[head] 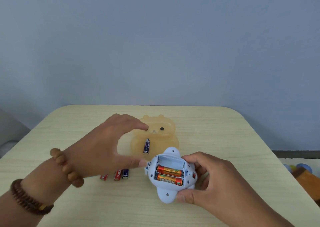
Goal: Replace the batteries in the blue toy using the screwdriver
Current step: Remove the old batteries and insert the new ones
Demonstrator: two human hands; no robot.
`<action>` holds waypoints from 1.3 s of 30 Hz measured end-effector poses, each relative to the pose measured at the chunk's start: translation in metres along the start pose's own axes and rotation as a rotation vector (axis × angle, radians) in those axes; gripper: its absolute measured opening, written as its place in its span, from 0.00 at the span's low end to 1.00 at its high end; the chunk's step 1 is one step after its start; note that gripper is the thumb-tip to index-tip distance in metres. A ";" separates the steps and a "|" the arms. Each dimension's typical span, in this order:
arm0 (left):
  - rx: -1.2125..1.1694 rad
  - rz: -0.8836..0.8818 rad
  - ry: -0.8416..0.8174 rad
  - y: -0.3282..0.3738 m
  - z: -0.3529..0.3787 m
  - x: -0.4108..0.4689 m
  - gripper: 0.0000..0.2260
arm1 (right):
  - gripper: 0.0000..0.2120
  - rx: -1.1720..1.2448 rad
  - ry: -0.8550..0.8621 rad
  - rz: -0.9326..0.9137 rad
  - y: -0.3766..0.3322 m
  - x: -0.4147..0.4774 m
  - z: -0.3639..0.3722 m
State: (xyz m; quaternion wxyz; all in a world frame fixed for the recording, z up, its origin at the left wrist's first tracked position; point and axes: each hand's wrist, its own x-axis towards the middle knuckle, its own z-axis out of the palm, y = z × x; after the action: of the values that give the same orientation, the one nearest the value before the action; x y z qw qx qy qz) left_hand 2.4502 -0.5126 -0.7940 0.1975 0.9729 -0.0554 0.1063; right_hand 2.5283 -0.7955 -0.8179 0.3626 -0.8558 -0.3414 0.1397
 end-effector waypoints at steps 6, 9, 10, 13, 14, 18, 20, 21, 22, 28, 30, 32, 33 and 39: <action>-0.082 0.022 -0.063 0.046 0.026 -0.021 0.42 | 0.26 -0.010 -0.015 0.005 -0.007 -0.002 -0.005; -0.133 0.020 -0.029 0.050 0.041 -0.021 0.39 | 0.27 -0.017 -0.030 0.019 -0.008 -0.003 -0.007; -0.146 0.011 -0.016 0.049 0.043 -0.021 0.38 | 0.29 -0.020 -0.041 0.021 -0.008 -0.004 -0.008; -0.160 0.007 0.025 0.046 0.043 -0.022 0.36 | 0.34 -0.028 -0.036 -0.006 -0.015 -0.006 -0.006; -0.171 0.000 0.033 0.046 0.043 -0.021 0.35 | 0.36 -0.005 -0.004 -0.009 -0.019 -0.006 -0.004; -0.220 -0.011 0.030 0.051 0.047 -0.020 0.35 | 0.30 -0.005 0.111 -0.063 -0.039 0.004 0.010; -0.228 -0.007 0.019 0.052 0.047 -0.020 0.34 | 0.27 -0.044 0.109 -0.081 -0.044 0.009 0.019; -0.228 -0.007 0.015 0.052 0.046 -0.019 0.34 | 0.25 -0.066 0.105 -0.081 -0.044 0.012 0.023; -0.229 -0.009 0.013 0.052 0.046 -0.019 0.33 | 0.23 -0.079 0.106 -0.080 -0.044 0.014 0.026; -0.227 -0.011 0.032 0.048 0.046 -0.018 0.32 | 0.12 -0.061 0.115 -0.044 -0.045 0.020 0.032; -0.236 -0.010 0.030 0.047 0.046 -0.019 0.31 | 0.12 -0.060 0.119 -0.045 -0.046 0.021 0.033; -0.253 -0.009 0.031 0.048 0.047 -0.019 0.31 | 0.12 -0.058 0.125 -0.048 -0.046 0.021 0.032; -0.259 -0.008 0.032 0.048 0.047 -0.018 0.32 | 0.12 -0.054 0.128 -0.048 -0.046 0.021 0.032; -0.269 0.000 0.033 0.051 0.046 -0.017 0.31 | 0.13 0.021 0.126 -0.048 -0.045 0.019 0.030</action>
State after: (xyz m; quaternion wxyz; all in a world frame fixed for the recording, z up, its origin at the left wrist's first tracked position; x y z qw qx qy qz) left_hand 2.4347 -0.5761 -0.8203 0.3273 0.9357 -0.0660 0.1138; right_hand 2.5060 -0.7441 -0.8064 0.3956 -0.8506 -0.3368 0.0803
